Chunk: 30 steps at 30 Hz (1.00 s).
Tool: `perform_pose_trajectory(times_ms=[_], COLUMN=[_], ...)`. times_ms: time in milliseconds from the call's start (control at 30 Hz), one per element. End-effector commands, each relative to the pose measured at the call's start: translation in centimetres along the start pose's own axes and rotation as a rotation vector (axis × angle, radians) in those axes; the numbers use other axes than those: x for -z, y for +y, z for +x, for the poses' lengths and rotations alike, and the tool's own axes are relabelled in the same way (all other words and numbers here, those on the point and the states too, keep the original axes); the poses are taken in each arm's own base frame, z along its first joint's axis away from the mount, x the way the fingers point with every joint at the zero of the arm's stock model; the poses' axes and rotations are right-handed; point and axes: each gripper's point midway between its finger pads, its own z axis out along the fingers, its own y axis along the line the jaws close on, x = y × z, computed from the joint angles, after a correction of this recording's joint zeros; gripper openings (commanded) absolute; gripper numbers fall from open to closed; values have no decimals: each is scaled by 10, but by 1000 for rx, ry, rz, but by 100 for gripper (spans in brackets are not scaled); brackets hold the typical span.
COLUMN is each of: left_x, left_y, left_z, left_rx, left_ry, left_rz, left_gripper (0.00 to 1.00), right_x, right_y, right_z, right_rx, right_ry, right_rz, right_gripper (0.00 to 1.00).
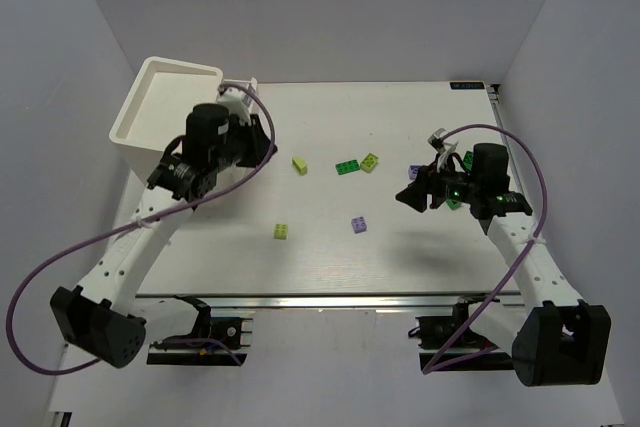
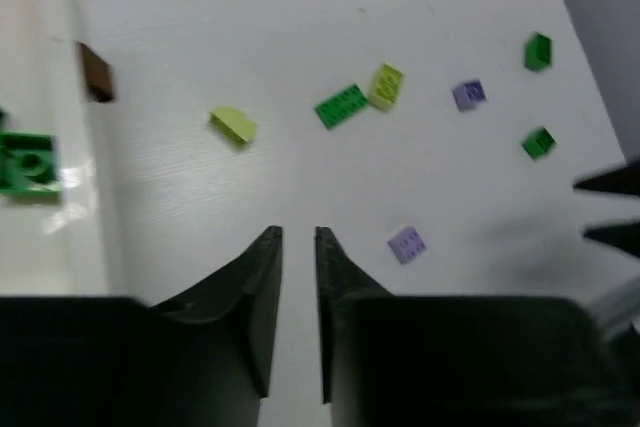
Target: Sort the legos into containers by color
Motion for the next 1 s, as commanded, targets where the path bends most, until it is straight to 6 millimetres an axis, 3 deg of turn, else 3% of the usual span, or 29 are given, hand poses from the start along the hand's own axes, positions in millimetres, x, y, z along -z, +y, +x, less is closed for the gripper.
perform_pose_trajectory(times_ms=[0, 100, 200, 300, 433, 667, 767, 967], left_x=[4, 8, 9, 10, 10, 15, 17, 21], left_y=[-50, -49, -50, -50, -46, -41, -39, -40], left_z=[39, 68, 89, 102, 112, 120, 123, 123], left_rx=[2, 7, 3, -19, -42, -103, -116, -119], left_ry=[44, 74, 96, 99, 81, 82, 70, 66], left_rz=[332, 378, 412, 426, 433, 433, 431, 441], left_gripper=[34, 52, 56, 57, 58, 60, 61, 63], right_x=[4, 13, 28, 38, 48, 59, 60, 59], right_y=[-38, -73, -104, -120, -132, -168, -182, -207], right_z=[-5, -4, 3, 12, 29, 91, 101, 101], right_rx=[-18, -57, -74, -44, 12, -10, -25, -12], right_ry=[6, 52, 122, 201, 342, 617, 643, 648], right_rz=[209, 399, 568, 625, 630, 586, 602, 627], right_gripper=[60, 66, 74, 78, 89, 89, 89, 88])
